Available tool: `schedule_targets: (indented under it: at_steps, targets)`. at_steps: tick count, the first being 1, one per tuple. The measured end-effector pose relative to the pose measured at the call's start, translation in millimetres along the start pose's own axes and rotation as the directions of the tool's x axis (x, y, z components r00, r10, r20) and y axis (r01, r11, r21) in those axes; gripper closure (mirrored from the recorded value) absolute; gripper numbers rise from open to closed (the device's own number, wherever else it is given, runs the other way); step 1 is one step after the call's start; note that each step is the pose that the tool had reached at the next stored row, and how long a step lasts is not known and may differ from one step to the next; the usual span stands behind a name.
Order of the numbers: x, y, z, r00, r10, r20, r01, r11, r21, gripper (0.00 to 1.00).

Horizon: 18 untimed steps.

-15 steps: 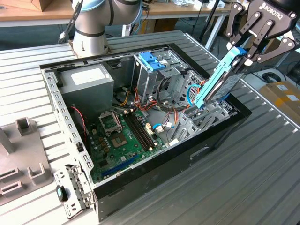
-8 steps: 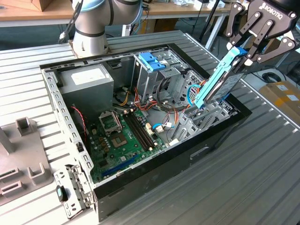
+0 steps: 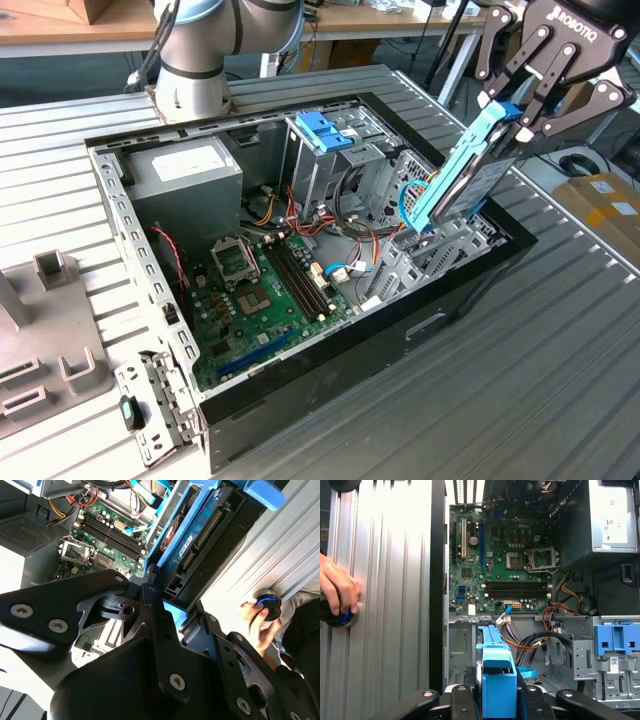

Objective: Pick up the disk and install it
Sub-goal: 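Insert the disk into the insertion slot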

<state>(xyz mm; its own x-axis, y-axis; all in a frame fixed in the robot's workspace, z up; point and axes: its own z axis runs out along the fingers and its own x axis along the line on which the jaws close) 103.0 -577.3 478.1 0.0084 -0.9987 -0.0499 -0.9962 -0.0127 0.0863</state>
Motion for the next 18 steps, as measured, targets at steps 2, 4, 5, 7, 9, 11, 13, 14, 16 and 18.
schedule_targets:
  at_steps: [2,4,5,7,9,11,13,14,16,18]
  targets:
    - [0.0,1.2,0.1,1.0000,0.000,0.0000,0.000,1.0000,0.0000,0.63]
    - [0.0,1.3,0.1,1.0000,0.000,0.0000,0.000,1.0000,0.0000,0.63]
    - [0.0,1.3,0.1,1.0000,0.000,0.0000,0.000,1.0000,0.0000,0.63]
    - [0.0,1.4,0.2,1.0000,0.000,0.0001,0.000,1.0000,0.0000,0.63]
    - [0.0,1.4,0.1,1.0000,0.000,0.0001,0.000,1.0000,0.0000,0.63]
    - [0.0,1.4,0.2,1.0000,0.000,0.0000,0.000,1.0000,0.0016,0.63]
    - [0.0,1.4,0.3,1.0000,-0.001,0.0000,0.001,0.9999,0.0135,0.63]
    - [0.0,1.4,0.4,1.0000,-0.001,-0.0001,0.001,0.9998,0.0193,0.63]
    - [0.0,1.4,0.6,1.0000,-0.002,-0.0002,0.002,0.9995,0.0328,0.63]
    - [0.1,1.4,1.0,1.0000,-0.002,-0.0003,0.002,0.9989,0.0463,0.63]
